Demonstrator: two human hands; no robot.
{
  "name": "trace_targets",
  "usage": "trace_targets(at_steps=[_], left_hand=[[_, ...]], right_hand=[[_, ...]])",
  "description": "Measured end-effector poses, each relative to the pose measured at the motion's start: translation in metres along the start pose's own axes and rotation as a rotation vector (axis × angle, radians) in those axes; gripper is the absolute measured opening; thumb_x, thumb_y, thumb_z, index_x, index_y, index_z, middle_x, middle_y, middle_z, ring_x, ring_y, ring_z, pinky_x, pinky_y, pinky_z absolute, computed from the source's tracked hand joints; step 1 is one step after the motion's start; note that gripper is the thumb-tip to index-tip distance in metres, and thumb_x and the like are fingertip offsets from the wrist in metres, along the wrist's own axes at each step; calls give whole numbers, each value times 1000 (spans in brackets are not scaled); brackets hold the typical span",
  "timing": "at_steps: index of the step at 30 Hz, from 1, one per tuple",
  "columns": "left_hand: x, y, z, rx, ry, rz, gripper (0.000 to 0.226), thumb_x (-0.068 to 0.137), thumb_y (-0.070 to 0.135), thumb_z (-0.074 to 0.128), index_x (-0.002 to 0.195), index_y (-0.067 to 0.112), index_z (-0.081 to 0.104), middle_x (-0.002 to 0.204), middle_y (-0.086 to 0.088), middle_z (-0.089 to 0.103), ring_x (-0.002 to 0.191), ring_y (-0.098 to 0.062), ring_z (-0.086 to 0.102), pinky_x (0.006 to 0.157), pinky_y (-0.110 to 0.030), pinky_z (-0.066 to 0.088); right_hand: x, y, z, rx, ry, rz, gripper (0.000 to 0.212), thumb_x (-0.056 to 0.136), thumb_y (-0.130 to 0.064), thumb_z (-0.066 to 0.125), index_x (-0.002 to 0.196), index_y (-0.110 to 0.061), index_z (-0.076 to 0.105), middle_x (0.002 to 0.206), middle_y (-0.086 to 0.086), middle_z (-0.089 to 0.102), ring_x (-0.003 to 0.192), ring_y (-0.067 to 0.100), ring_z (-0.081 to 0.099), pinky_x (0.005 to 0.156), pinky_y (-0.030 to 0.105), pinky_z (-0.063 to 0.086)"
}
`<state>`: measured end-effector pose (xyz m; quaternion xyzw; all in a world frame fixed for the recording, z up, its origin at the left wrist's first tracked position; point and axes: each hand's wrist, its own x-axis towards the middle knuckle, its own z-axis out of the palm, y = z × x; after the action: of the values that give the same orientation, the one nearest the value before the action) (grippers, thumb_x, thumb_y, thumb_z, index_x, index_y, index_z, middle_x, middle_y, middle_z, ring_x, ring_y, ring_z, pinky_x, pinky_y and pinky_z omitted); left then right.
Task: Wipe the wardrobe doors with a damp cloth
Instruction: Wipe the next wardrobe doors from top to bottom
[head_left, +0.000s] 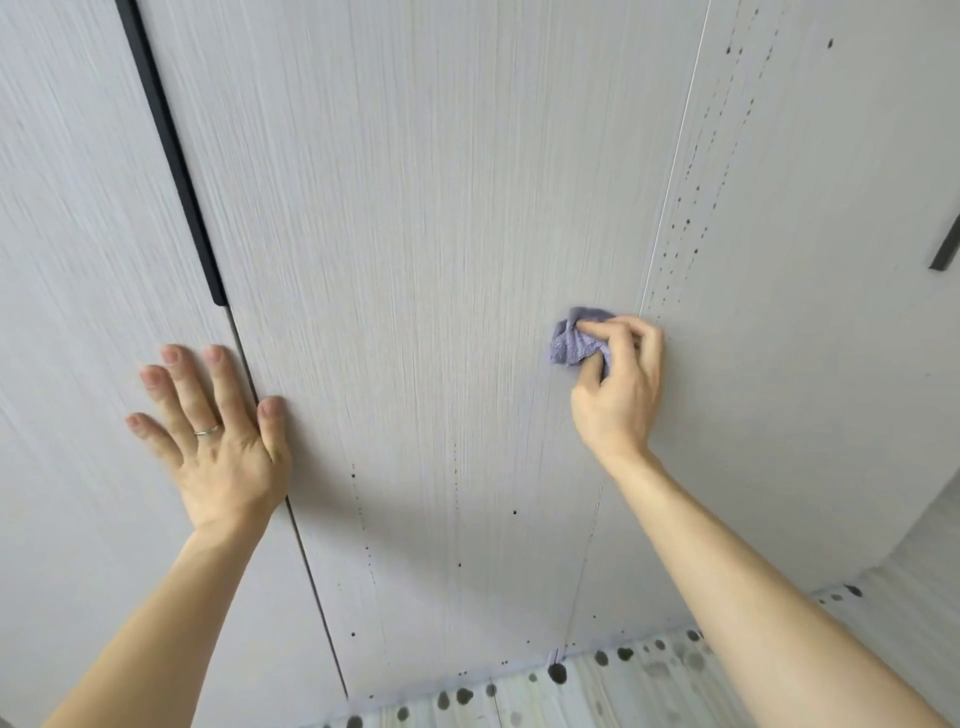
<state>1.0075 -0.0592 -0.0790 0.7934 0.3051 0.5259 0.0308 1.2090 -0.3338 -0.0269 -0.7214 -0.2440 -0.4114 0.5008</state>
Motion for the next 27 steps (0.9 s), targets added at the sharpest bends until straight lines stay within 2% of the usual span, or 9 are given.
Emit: trace_targets(at_steps=[2,4,8,12,16,19,21,24,27], left_hand=[[2,-1,3,19,12,-2,68,106,47,21,158,26,-18,166,-24,-2,152,-45,-4,117,-65,-8],[1,-1,3,29,8,-2,68,106,47,21,157,27,-19,166,-25,-3,152,-46,-5,117,-67,-7],[2,-1,0,21,13,30,67,106,48,19,157,26,-18,165,-26,-2,151,-47,-4,116,-51,-21],[1,-1,-2,44,28,52,67,107,49,19,160,19,-10,164,-29,2,151,-48,-1,114,-41,-26],[0,-3,1,84,35,62,65,108,48,18,161,14,0,164,-30,5,150,-49,1,115,-44,-24],[-1,-5,2,91,29,63,66,107,48,19,161,14,2,164,-29,5,150,-48,0,117,-51,-20],[0,-7,1,89,22,73,66,107,47,20,161,14,1,165,-28,3,151,-47,-1,118,-59,-12],[-2,-12,1,94,18,107,67,108,46,22,160,19,-9,165,-26,3,153,-40,-9,118,-58,-12],[-4,-24,0,152,48,158,67,108,47,23,159,19,-11,164,-26,9,150,-21,-28,119,-47,-19]], right_hand=[[-3,2,6,-5,53,6,41,78,10,47,106,-13,67,118,6,50,112,17,51,92,5,30],[-38,19,14,-52,28,-10,40,78,10,45,106,-11,64,120,7,48,113,22,51,93,15,36],[-122,55,12,-127,-167,100,42,72,17,49,101,-11,62,117,4,44,108,22,52,86,34,45],[-102,29,11,-49,-158,161,36,71,15,48,96,-7,63,111,10,48,104,24,53,87,16,35],[-56,-21,25,86,-108,6,37,80,10,51,107,-8,70,112,7,49,100,9,49,92,5,32],[-79,-18,41,96,-168,-177,30,91,-1,50,110,-9,72,115,7,46,92,21,53,85,24,45],[-114,-4,45,55,-322,-322,28,95,-14,49,109,-15,72,116,1,46,91,25,54,76,36,50],[-137,7,42,-7,-478,-479,32,89,-17,48,103,-20,76,112,-3,51,94,23,52,62,37,53],[-114,-16,47,46,-387,-428,35,87,-8,48,103,-18,77,109,1,54,90,24,56,70,36,52]])
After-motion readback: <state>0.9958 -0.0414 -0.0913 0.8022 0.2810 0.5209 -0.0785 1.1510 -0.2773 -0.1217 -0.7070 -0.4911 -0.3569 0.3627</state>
